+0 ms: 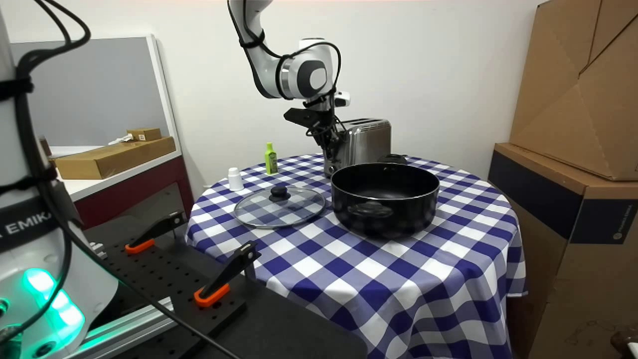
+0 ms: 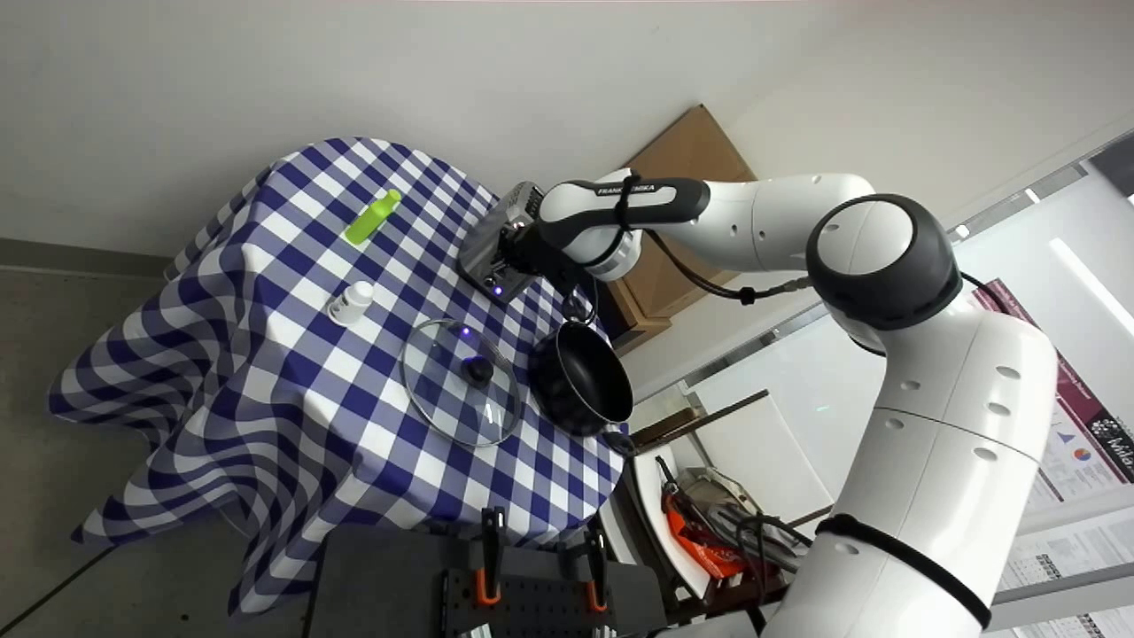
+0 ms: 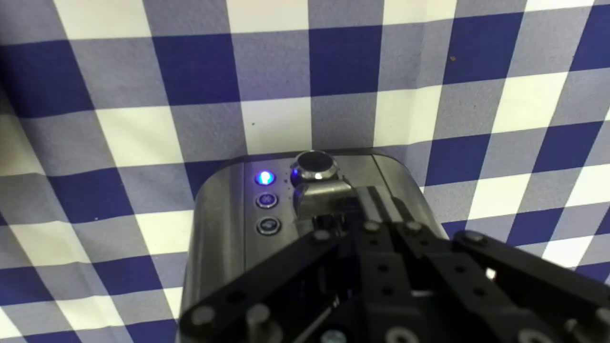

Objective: Push down the switch of the toaster

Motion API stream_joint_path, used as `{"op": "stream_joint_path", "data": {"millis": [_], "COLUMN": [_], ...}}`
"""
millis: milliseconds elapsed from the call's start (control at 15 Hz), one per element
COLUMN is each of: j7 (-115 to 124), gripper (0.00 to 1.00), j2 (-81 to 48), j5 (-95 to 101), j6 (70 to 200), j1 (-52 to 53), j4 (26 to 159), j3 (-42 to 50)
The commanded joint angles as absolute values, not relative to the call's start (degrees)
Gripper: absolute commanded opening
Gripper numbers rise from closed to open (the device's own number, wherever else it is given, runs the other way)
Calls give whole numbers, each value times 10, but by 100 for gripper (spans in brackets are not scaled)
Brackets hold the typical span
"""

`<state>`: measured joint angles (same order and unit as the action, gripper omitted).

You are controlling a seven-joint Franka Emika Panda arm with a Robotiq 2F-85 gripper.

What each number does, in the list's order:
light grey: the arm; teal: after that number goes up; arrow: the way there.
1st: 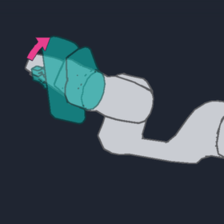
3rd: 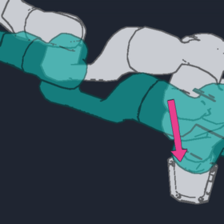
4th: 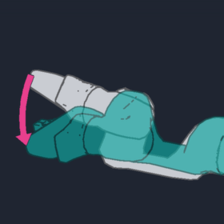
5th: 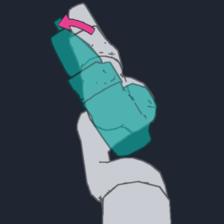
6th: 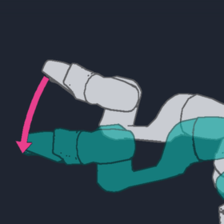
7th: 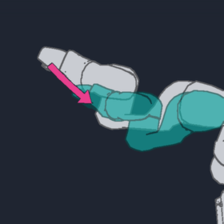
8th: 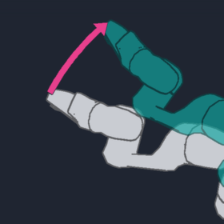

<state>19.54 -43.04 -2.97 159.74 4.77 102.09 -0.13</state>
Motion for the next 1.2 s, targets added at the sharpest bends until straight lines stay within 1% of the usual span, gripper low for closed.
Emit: {"op": "stream_joint_path", "data": {"millis": [0,400,933,1133], "j7": [155,125,37,65], "gripper": [0,0,0,0], "j2": [-467,-420,-319,-244], "j5": [-69,-87,-162,-167], "j6": [1624,1614,1549,1476], "j1": [22,11,-32,-5], "j4": [1022,1039,1089,1120], "j3": [-26,-47,-170,-151]}}
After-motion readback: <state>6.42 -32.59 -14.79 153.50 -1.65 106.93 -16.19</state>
